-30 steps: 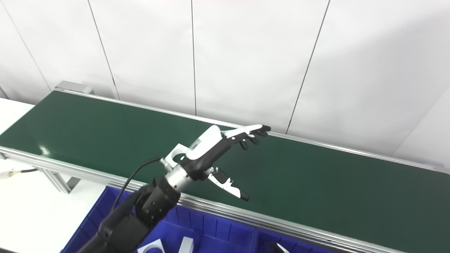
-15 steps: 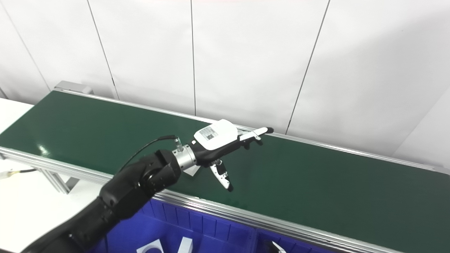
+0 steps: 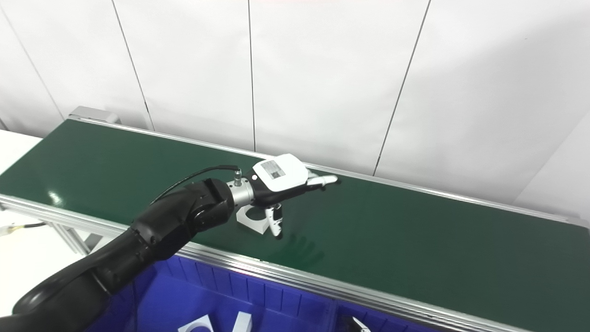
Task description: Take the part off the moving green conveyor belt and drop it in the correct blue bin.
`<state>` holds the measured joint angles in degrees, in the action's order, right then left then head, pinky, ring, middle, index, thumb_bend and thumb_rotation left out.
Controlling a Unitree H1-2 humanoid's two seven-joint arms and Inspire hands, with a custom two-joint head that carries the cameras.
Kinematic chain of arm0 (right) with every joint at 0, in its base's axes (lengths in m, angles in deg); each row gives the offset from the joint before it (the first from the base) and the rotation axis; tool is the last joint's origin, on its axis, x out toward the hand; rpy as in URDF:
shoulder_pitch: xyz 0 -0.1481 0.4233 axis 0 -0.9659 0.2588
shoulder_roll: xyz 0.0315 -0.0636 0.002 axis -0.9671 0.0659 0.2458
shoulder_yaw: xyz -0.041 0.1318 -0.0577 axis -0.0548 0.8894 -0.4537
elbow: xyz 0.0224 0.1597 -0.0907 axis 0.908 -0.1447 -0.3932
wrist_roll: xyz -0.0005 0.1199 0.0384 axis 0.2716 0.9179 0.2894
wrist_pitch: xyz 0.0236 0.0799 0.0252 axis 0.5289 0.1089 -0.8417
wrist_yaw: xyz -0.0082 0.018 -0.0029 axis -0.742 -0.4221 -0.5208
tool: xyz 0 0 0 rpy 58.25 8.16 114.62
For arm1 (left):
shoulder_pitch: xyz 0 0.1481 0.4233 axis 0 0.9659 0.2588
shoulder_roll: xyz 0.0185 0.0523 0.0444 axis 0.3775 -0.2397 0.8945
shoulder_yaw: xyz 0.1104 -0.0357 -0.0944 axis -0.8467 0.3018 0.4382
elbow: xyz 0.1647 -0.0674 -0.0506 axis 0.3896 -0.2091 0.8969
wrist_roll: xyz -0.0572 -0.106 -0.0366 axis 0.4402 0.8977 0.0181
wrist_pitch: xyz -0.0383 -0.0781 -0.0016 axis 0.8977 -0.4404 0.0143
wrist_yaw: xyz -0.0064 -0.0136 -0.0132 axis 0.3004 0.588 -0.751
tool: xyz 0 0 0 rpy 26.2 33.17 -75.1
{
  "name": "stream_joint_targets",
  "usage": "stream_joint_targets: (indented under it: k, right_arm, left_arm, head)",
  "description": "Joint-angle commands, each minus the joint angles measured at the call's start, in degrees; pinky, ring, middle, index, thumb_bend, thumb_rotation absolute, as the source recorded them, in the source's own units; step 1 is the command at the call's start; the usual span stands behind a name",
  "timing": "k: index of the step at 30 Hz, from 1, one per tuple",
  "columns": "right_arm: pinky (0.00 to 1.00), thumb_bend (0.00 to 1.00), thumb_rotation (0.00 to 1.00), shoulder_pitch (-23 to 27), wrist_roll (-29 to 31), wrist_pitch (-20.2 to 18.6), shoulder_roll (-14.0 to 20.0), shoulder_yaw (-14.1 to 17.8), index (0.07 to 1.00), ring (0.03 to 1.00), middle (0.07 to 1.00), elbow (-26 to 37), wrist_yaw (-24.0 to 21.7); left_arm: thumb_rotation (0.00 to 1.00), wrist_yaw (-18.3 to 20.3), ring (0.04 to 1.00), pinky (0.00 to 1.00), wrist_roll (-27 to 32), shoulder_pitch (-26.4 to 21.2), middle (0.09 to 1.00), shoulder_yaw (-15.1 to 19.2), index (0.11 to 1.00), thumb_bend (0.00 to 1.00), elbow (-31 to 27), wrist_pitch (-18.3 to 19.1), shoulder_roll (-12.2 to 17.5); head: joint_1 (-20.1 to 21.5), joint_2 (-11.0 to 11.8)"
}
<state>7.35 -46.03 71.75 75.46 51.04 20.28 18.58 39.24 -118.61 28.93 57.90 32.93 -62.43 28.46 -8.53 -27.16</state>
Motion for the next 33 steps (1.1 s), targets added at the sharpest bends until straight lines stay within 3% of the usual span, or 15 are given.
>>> stream_joint_targets:
  k: [1, 13, 22, 33]
  right_arm:
    - [0.78, 0.91, 1.0, 0.73, -0.62, 2.88, 0.38, -0.42, 0.823, 0.845, 0.852, 0.94, 1.23]
    - [0.77, 0.87, 1.0, 1.19, -1.69, 2.88, 1.17, -2.77, 0.817, 0.841, 0.848, 1.13, 4.08]
    - [0.79, 0.81, 1.0, 1.43, -2.21, 2.88, 1.79, -4.52, 0.821, 0.85, 0.851, 1.6, 5.9]
    - [0.77, 0.83, 1.0, 1.59, -2.78, 2.88, 2.28, -5.64, 0.817, 0.838, 0.845, 2.02, 7.23]
  left_arm:
    - [0.01, -2.35, 0.776, 0.75, -0.07, -3.9, 0.822, 0.25, 0.924, 1.0, -0.34, -0.52, 0.82]
    - [0.04, -3.87, 0.832, 0.83, -1.58, -7.46, 0.869, -3.26, 0.916, 1.0, 8.34, -0.28, -0.97]
    - [0.04, -3.96, 0.834, 0.81, -2.17, -9.07, 0.881, -5.57, 0.933, 1.0, 13.33, 0.35, -2.42]
    - [0.06, -5.18, 0.828, 0.78, -3.38, -9.83, 0.881, -9.58, 0.942, 1.0, 19.23, 0.57, -2.35]
  head:
    - [-0.02, -0.09]
    - [0.78, -0.35]
    - [1.4, -0.74]
    - [1.66, -1.36]
